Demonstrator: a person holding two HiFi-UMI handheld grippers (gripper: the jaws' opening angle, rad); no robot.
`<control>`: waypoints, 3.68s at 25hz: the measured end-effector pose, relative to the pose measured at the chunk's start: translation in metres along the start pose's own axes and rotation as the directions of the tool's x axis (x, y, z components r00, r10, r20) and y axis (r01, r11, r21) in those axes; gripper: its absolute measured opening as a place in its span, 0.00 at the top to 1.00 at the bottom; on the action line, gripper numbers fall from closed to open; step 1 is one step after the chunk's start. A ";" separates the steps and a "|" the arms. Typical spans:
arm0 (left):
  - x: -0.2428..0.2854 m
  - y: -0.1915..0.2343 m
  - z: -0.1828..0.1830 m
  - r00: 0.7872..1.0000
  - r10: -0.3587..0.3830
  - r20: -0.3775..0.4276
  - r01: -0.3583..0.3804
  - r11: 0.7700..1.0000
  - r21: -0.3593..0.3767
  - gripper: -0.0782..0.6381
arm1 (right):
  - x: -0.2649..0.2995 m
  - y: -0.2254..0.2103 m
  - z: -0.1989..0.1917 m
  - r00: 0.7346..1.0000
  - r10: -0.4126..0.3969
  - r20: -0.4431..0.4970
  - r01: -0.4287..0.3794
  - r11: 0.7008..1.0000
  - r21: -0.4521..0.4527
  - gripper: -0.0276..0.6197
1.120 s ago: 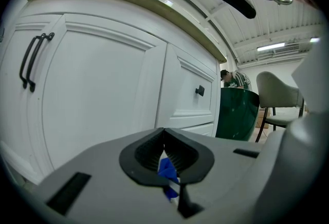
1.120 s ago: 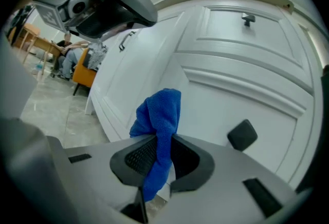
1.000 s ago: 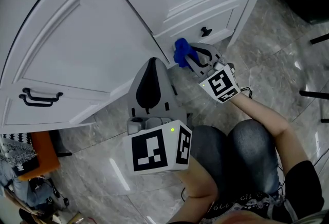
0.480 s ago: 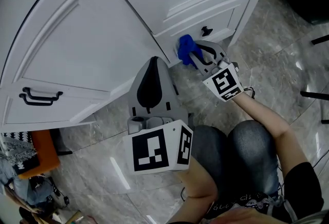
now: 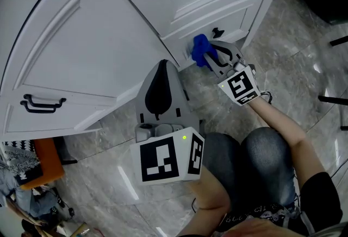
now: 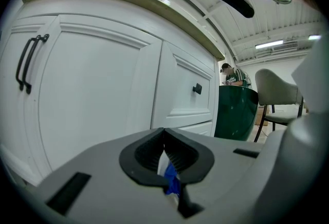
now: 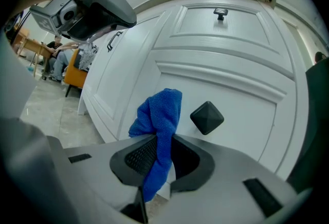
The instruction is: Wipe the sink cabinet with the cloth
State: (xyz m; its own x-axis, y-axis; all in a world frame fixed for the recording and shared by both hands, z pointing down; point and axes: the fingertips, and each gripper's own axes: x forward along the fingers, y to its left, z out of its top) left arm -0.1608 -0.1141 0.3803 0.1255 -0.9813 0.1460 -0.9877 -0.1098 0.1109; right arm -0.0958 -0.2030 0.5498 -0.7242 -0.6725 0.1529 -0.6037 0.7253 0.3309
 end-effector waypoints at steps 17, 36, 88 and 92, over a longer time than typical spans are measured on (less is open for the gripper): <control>0.000 -0.002 0.001 1.000 -0.005 0.002 0.005 1.000 0.003 0.88 | -0.014 -0.033 -0.016 0.996 -0.085 -0.028 0.085 0.996 -0.011 0.84; -0.002 -0.005 0.004 1.000 -0.003 0.004 0.003 1.000 0.014 0.88 | -0.022 -0.050 -0.025 0.989 -0.137 -0.047 0.138 0.990 0.023 0.84; 0.007 -0.007 -0.002 1.000 -0.008 -0.011 0.008 1.000 0.019 0.88 | -0.082 -0.145 -0.081 0.901 -0.403 -0.160 0.433 0.855 0.284 0.84; 0.011 -0.010 -0.003 1.000 -0.020 -0.011 0.020 1.000 0.016 0.88 | -0.095 -0.168 -0.102 0.877 -0.437 -0.202 0.481 0.795 0.369 0.84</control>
State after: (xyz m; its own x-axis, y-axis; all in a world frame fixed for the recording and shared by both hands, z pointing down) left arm -0.1489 -0.1230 0.3841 0.1462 -0.9770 0.1550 -0.9864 -0.1320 0.0981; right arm 0.1083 -0.2764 0.5750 -0.3036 -0.9360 0.1780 -0.9516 0.3074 -0.0067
